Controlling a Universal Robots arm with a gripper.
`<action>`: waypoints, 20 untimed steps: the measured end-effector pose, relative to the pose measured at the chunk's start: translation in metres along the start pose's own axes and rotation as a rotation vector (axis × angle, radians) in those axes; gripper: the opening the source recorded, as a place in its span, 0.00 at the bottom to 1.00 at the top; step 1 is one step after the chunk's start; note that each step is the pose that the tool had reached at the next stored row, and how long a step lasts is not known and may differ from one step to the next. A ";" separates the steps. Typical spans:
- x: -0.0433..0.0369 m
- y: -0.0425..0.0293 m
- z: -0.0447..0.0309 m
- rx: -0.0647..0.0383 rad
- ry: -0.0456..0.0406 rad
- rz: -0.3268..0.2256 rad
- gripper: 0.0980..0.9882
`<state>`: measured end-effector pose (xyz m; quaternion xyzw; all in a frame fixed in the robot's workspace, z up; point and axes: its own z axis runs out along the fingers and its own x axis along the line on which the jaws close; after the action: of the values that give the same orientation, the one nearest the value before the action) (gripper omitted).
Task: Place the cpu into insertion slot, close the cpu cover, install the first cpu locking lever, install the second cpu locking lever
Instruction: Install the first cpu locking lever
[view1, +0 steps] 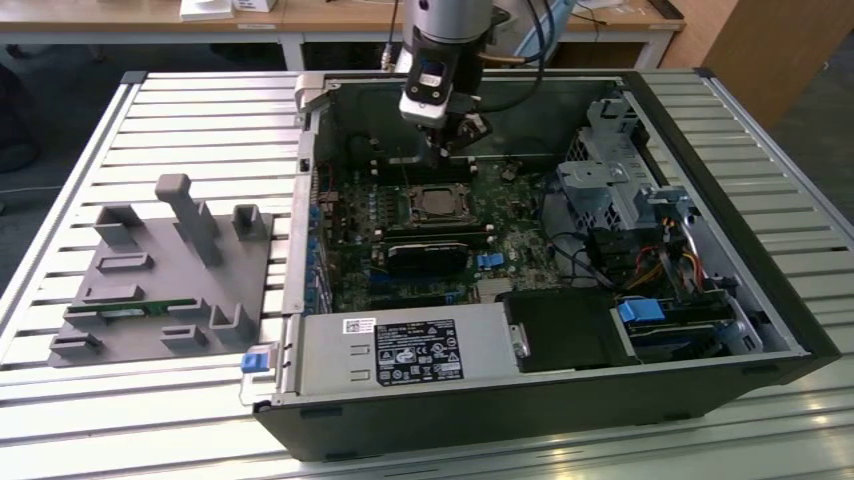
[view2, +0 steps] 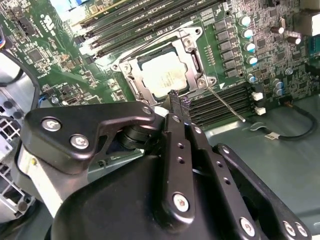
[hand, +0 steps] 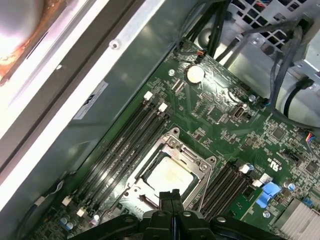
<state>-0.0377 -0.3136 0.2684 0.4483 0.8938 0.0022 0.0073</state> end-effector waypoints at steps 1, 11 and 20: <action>0.0003 -0.0004 0.0000 0.000 0.0000 -0.006 0.03; 0.0008 -0.0011 0.0001 -0.002 0.0017 -0.162 0.03; 0.0008 -0.0011 0.0001 -0.003 0.0031 -0.297 0.03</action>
<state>-0.0390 -0.3137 0.2684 0.3109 0.9504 0.0032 0.0069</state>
